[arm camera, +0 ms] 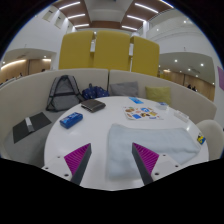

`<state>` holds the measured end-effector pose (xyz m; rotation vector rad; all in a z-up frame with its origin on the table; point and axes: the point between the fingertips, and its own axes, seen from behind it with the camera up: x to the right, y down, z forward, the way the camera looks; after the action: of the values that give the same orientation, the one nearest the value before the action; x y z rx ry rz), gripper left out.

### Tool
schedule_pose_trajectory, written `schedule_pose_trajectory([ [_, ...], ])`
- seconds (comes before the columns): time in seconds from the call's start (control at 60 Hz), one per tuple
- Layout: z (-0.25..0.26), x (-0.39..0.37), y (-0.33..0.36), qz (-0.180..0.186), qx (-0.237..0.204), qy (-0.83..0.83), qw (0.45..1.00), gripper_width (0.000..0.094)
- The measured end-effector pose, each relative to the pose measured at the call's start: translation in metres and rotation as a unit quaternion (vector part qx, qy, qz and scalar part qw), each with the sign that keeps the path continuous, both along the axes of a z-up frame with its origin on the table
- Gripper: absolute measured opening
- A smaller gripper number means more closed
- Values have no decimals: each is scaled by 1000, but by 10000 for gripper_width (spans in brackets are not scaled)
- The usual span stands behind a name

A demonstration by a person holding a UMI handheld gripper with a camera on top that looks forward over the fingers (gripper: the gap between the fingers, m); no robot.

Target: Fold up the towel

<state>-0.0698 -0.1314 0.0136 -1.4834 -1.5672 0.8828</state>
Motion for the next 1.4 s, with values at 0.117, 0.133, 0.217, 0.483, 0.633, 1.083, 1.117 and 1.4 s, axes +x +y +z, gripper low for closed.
schedule_pose_trajectory([
  [0.117, -14, -33, 5, -8, 1, -20, 1000, 868],
  [0.133, -15, -37, 4, -8, -2, -22, 1000, 869],
  [0.217, -27, -46, -2, -3, 1, -53, 999, 840],
  [0.483, -36, -50, 12, -49, 23, -76, 996, 26],
  [0.633, -26, -48, 0, -30, 5, -98, 995, 21],
  [1.083, 84, -52, 208, -87, -46, -53, 994, 24],
  [1.117, 74, -52, 229, -92, -34, -57, 994, 26],
  [1.4, 31, -27, 326, -93, 3, -91, 992, 829],
])
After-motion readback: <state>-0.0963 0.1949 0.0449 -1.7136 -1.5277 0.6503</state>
